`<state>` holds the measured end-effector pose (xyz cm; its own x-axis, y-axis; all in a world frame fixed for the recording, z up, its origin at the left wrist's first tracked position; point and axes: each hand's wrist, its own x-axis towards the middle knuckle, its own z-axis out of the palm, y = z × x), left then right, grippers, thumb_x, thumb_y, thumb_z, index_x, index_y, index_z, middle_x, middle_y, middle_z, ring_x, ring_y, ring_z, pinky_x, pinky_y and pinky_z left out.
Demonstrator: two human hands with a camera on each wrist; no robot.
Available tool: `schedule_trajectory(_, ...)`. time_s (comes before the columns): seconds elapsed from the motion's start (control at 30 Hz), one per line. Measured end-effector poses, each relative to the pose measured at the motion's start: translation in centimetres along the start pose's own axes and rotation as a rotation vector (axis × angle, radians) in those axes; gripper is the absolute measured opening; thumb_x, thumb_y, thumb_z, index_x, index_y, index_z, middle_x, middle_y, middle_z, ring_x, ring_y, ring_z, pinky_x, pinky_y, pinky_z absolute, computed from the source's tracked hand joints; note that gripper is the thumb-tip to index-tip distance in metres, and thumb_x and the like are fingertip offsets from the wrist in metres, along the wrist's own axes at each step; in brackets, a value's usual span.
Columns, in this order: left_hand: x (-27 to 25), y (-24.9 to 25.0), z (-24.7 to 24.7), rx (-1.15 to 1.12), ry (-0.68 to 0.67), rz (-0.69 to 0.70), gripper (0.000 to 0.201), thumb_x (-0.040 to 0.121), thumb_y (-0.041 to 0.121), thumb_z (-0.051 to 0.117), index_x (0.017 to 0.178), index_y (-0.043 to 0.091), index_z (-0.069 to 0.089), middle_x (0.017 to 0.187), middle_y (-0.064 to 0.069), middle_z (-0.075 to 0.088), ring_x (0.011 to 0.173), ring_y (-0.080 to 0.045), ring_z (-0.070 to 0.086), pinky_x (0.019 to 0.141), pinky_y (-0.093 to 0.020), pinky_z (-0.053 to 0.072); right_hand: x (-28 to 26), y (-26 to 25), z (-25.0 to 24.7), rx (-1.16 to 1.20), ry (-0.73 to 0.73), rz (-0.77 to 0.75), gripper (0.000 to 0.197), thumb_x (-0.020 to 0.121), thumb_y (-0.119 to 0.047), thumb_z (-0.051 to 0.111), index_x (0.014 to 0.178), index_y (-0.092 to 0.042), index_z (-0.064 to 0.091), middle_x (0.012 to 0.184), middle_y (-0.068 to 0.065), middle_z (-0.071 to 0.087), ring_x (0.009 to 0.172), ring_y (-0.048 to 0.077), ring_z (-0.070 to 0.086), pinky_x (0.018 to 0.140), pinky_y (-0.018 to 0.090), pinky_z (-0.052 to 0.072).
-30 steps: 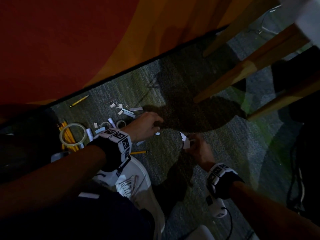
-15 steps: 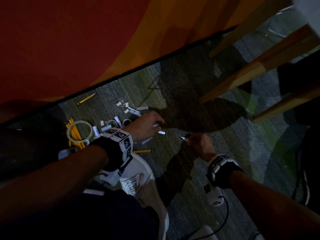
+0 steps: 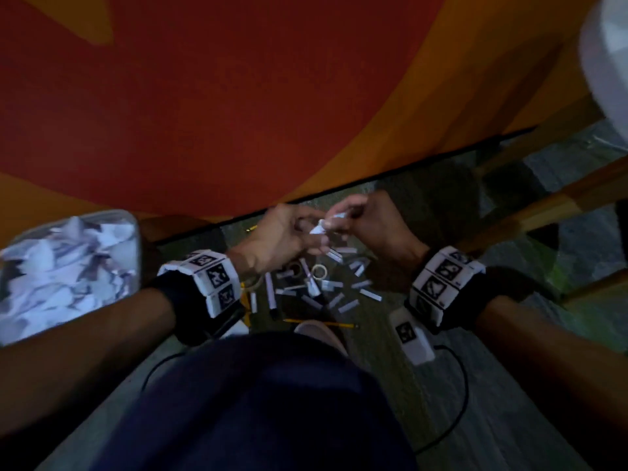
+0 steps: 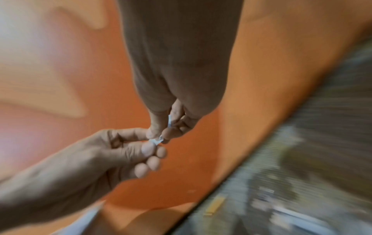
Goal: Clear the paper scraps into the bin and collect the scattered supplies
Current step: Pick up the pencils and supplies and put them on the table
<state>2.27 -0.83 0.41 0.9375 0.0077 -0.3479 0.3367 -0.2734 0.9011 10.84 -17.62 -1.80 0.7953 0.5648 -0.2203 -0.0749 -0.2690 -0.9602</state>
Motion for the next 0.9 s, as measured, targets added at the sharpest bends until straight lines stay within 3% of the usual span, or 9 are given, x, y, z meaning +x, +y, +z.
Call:
schedule_trajectory(0.07,-2.3,1.2,-3.6,-0.055,0.108,-0.028,0.02,0.089,-0.002,0.069,0.108,-0.003,0.067,0.084,-0.026,0.072,0.074,-0.022,0.074,0.071,-0.029,0.062,1.3,-4.0,2.5,-0.013,-0.113,-0.033,0.01,0.077,-0.006,0.081,0.083,-0.001,0.074,0.069,0.01,0.071,0.053,0.01,0.06,0.051,0.018,0.047)
schedule_trajectory(0.23,-10.1,2.6,-12.3,0.126,0.284,-0.108,0.004,0.092,-0.002,0.066,0.093,-0.001,0.069,0.078,-0.02,0.074,0.075,-0.035,0.074,0.072,-0.041,0.062,3.5,-12.2,10.0,-0.191,-0.413,-0.16,0.007,0.084,-0.007,0.076,0.09,-0.003,0.077,0.066,0.001,0.072,0.053,0.007,0.064,0.055,0.016,0.05)
schedule_trajectory(0.33,-15.6,2.5,-17.2,0.382,0.347,-0.164,0.005,0.092,0.001,0.065,0.09,0.004,0.069,0.074,-0.01,0.075,0.068,-0.021,0.075,0.065,-0.034,0.062,4.5,-16.4,15.3,-0.343,-0.588,-0.231,0.005,0.085,-0.009,0.076,0.089,-0.006,0.077,0.064,0.006,0.07,0.053,0.013,0.062,0.053,0.021,0.05)
schedule_trajectory(0.43,-20.5,1.4,-22.1,0.56,0.405,-0.241,0.013,0.089,0.004,0.064,0.083,0.013,0.071,0.069,0.0,0.075,0.063,-0.013,0.073,0.063,-0.037,0.062,5.4,-19.6,21.4,-0.477,-0.716,-0.323,0.009,0.081,-0.002,0.076,0.088,-0.001,0.071,0.06,0.008,0.067,0.048,0.014,0.059,0.047,0.022,0.047)
schedule_trajectory(0.6,-23.8,-0.7,-26.5,0.662,0.424,-0.385,0.019,0.082,-0.002,0.065,0.081,0.012,0.078,0.067,-0.003,0.074,0.059,-0.018,0.072,0.057,-0.038,0.062,5.8,-21.6,29.2,-0.802,-0.836,-0.462,0.004,0.083,-0.006,0.074,0.086,-0.009,0.074,0.07,0.004,0.074,0.06,0.014,0.07,0.056,0.025,0.056)
schedule_trajectory(0.7,-24.0,-2.5,-27.0,0.65,0.431,-0.431,0.021,0.081,-0.004,0.064,0.082,0.01,0.078,0.062,-0.001,0.072,0.048,-0.007,0.065,0.051,-0.027,0.057,5.8,-21.2,32.0,-0.962,-0.889,-0.491,0.012,0.084,-0.005,0.069,0.093,-0.011,0.075,0.075,0.004,0.074,0.069,0.016,0.071,0.058,0.025,0.054)
schedule_trajectory(0.8,-23.8,-4.4,-27.2,0.639,0.433,-0.464,0.017,0.083,-0.006,0.064,0.084,0.006,0.076,0.063,-0.002,0.07,0.045,-0.004,0.062,0.048,-0.023,0.053,6.2,-20.5,33.5,-0.979,-0.861,-0.464,0.016,0.085,-0.004,0.068,0.097,-0.013,0.074,0.074,0.005,0.074,0.067,0.016,0.07,0.061,0.028,0.054)
schedule_trajectory(0.9,-23.5,-5.7,-27.5,0.618,0.441,-0.497,0.02,0.082,-0.004,0.071,0.098,0.007,0.074,0.081,-0.008,0.074,0.059,-0.014,0.069,0.054,-0.029,0.059,5.9,-20.1,34.3,-0.91,-0.855,-0.397,0.025,0.085,-0.003,0.071,0.107,-0.014,0.069,0.076,0.006,0.074,0.066,0.018,0.072,0.06,0.03,0.057)
